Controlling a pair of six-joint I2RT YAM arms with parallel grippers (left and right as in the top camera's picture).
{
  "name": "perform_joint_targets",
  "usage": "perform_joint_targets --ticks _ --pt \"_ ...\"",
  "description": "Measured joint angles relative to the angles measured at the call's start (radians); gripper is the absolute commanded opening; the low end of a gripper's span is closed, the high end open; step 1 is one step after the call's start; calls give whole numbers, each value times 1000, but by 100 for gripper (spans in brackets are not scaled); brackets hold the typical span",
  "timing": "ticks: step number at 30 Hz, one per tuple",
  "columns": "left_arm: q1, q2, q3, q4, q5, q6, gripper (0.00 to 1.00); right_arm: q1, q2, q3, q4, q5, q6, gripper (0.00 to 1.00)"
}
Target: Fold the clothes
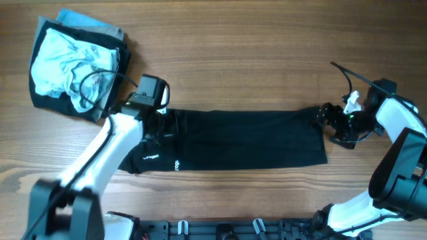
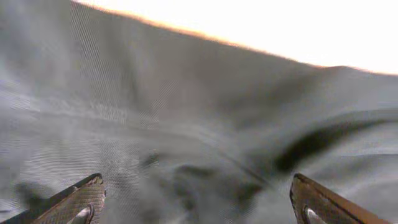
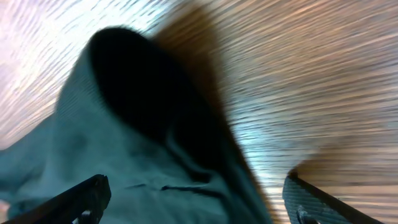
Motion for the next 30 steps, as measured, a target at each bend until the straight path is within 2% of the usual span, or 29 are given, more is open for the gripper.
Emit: perform_joint_targets --ticks 5,7,8,9,10,18,24,30 --pt "0 -143 10 0 0 2 95 30 -10 -60 49 -105 -12 63" --pt "0 -173 10 0 0 2 96 61 -10 -81 69 -132 -14 43" --pt "0 -186 10 0 -1 2 96 74 -10 -87 76 -143 -22 22" --pt "0 -198 10 -1 -3 2 96 97 -6 -99 85 -156 -24 9" --pt "0 -206 11 -1 -3 2 96 111 -3 -106 95 -156 -29 4" --pt "1 -224 11 -34 -3 2 96 70 14 -79 96 -130 14 4" --pt "45 -224 11 -85 -3 2 96 -72 12 102 27 -105 72 4" --pt "94 -224 11 -93 -4 2 96 -138 -4 312 -80 -86 100 4"
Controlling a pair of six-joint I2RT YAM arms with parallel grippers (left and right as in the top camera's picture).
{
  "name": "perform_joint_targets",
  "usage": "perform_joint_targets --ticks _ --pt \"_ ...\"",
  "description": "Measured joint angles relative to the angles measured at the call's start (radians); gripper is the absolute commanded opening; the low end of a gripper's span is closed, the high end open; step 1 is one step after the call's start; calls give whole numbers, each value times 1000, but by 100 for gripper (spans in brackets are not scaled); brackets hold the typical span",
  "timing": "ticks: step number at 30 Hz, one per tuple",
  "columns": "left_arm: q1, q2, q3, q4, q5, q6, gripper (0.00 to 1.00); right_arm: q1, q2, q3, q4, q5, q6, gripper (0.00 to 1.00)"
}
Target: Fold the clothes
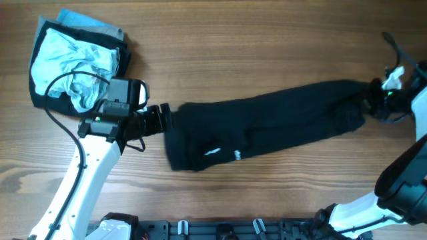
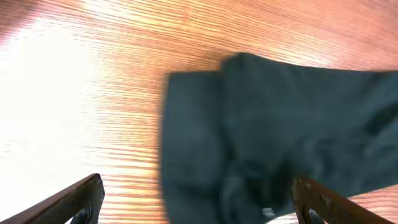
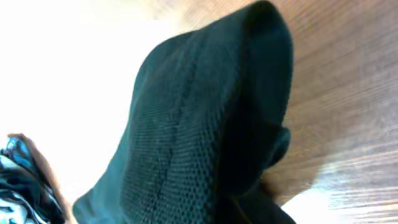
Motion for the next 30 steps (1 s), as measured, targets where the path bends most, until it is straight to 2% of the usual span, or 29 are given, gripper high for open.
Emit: perform_joint_targets --ticks 6,13,18,22,25,27,29,30 --pt "7 0 0 8 0 0 96 113 -9 20 -70 13 -5 4" --pt "7 0 0 8 0 0 96 427 -9 20 -92 40 -5 5" --pt "7 0 0 8 0 0 97 666 -9 20 -92 153 39 4" --pt "7 0 0 8 0 0 97 797 -9 20 -90 233 78 4" --pt "7 0 0 8 0 0 97 839 -9 20 -90 281 110 6" --pt "7 0 0 8 0 0 97 851 -9 19 -83 300 126 12" --pt "7 0 0 8 0 0 97 854 -9 18 -79 313 138 13" --pt "7 0 0 8 0 0 97 854 -9 14 -77 319 140 16"
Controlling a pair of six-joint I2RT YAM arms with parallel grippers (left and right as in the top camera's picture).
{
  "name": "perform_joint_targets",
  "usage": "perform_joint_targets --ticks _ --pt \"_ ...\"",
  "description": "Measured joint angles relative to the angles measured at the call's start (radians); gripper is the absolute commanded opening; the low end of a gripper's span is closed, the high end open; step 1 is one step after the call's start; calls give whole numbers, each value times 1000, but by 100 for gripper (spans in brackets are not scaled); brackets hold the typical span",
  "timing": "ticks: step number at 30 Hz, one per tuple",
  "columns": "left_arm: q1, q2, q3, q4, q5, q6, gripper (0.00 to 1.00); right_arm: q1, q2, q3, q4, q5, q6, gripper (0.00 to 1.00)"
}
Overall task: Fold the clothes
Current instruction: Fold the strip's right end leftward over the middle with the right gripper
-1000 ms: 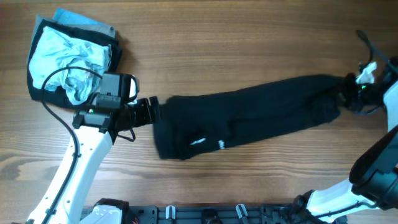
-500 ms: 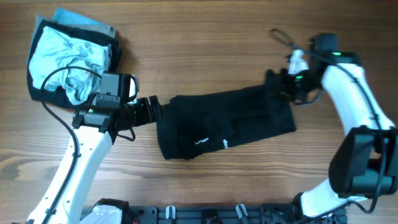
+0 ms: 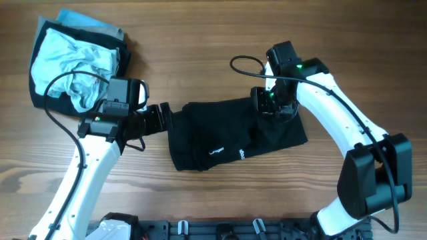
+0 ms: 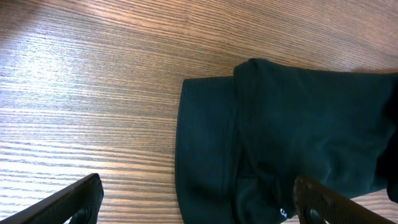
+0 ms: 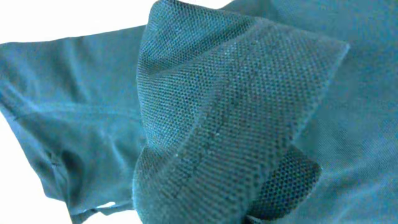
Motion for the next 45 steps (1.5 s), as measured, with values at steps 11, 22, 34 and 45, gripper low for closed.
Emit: perform_joint_targets --ticks 11,22,34,45 --pt "0 0 0 0 0 0 100 -6 0 -22 22 -93 -73 47" --pt "0 0 0 0 0 7 84 -108 -23 -29 45 24 -18 4" --pt "0 2 0 0 0 7 88 -19 60 -196 210 -427 -277 4" --pt "0 2 0 -11 0 7 97 -10 -124 -156 197 -227 -201 5"
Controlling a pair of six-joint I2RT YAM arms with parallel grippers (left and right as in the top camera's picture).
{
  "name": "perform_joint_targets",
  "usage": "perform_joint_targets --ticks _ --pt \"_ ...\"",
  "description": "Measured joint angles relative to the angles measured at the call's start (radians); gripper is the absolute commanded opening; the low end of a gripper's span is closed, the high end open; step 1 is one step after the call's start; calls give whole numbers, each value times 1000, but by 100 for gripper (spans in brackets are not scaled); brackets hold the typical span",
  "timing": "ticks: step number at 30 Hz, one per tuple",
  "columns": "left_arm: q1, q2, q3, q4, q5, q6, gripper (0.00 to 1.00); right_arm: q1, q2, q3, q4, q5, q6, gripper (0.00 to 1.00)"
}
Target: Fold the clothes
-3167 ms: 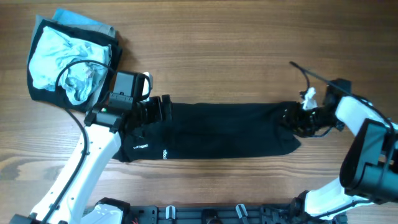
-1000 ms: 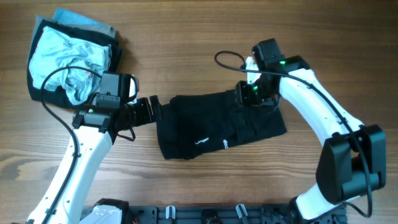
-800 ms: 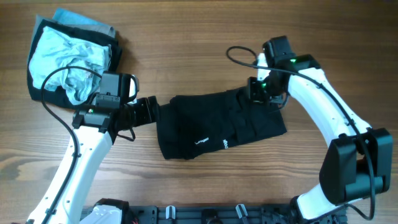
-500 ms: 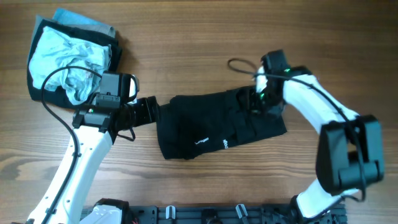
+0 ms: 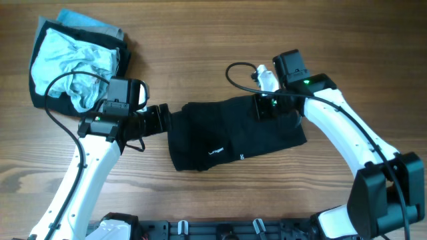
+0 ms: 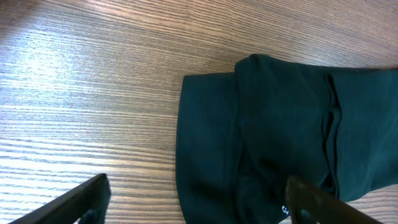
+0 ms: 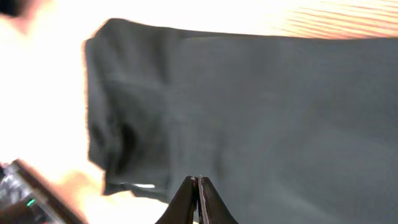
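Observation:
A black garment (image 5: 220,139) lies folded in half at the middle of the wooden table, with small white print near its front edge. My left gripper (image 5: 162,120) is open at its left edge; in the left wrist view that gripper (image 6: 196,199) has its fingers spread wide, with the garment (image 6: 280,118) just ahead of them. My right gripper (image 5: 262,108) hovers over the garment's upper right part. In the right wrist view its tips (image 7: 198,182) are pressed together with nothing between them, above the flat cloth (image 7: 249,93).
A pile of light blue and black clothes (image 5: 73,63) sits at the table's far left corner, close behind my left arm. Bare wood (image 5: 220,47) surrounds the garment. A black rail (image 5: 220,230) runs along the front edge.
My right gripper no longer holds the fold of black cloth; it is shut and empty just above the garment, whose folded-over end lies flat. The left arm has not moved.
The garment first lay stretched long across the table with a gripper at each end. Then my right gripper held its right end at the far right, and my left stood open off its left edge. Then the right end was over the middle; now it lies released.

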Motion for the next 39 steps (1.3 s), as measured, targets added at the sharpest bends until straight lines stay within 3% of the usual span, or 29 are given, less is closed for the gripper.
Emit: perform_joint_targets --ticks 6,14,24,34,36,37,38,39 --pt "0 24 0 0 32 0 100 0 54 2 -55 99 71 4" --pt "0 209 0 19 156 15 100 0 258 2 -53 94 141 4" --pt "-1 457 3 55 304 105 100 0 266 2 -46 79 152 4" --pt "-82 551 62 94 512 220 100 0 266 2 -37 75 153 4" --pt "-117 557 63 102 535 234 89 0 266 2 -37 75 153 4" --pt "-134 559 63 105 542 238 71 0 266 2 -37 75 153 4" --pt "-154 564 61 109 539 246 60 0 266 2 -37 75 153 4" --pt "-167 570 60 109 549 240 38 0 266 2 -36 75 153 4"
